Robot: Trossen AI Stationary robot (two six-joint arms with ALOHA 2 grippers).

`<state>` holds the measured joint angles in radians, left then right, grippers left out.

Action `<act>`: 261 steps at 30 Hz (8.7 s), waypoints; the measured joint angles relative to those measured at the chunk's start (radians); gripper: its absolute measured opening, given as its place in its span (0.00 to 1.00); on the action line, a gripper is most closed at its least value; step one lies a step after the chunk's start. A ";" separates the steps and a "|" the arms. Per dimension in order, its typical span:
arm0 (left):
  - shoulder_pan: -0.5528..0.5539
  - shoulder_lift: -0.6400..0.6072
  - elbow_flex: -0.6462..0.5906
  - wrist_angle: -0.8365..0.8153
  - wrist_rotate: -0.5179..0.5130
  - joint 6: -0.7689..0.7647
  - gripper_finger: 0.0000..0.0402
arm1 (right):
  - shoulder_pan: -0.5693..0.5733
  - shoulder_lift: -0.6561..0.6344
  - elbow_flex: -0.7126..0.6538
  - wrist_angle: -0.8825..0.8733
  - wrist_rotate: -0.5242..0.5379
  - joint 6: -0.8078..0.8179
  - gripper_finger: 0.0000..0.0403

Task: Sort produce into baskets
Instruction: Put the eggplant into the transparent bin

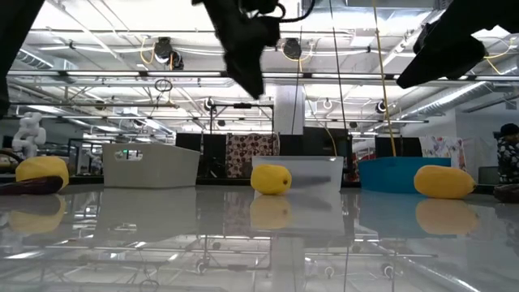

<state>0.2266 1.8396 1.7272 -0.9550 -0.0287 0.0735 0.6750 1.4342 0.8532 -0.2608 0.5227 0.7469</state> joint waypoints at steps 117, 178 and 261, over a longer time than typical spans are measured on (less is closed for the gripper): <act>-0.500 -0.281 -0.945 0.057 0.059 -0.999 0.57 | 0.158 0.066 0.000 0.061 0.052 0.315 0.74; 0.104 0.121 -0.398 0.969 0.045 -0.139 0.17 | -0.231 -0.030 0.000 -0.492 0.343 -0.182 0.65; -0.857 -0.046 -0.574 -0.084 0.112 -0.906 0.43 | 0.034 -0.090 0.000 -0.229 0.026 -0.007 0.00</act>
<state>-0.6308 1.7932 1.1534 -1.0387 0.0834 -0.8326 0.7090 1.3445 0.8532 -0.4896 0.5488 0.7399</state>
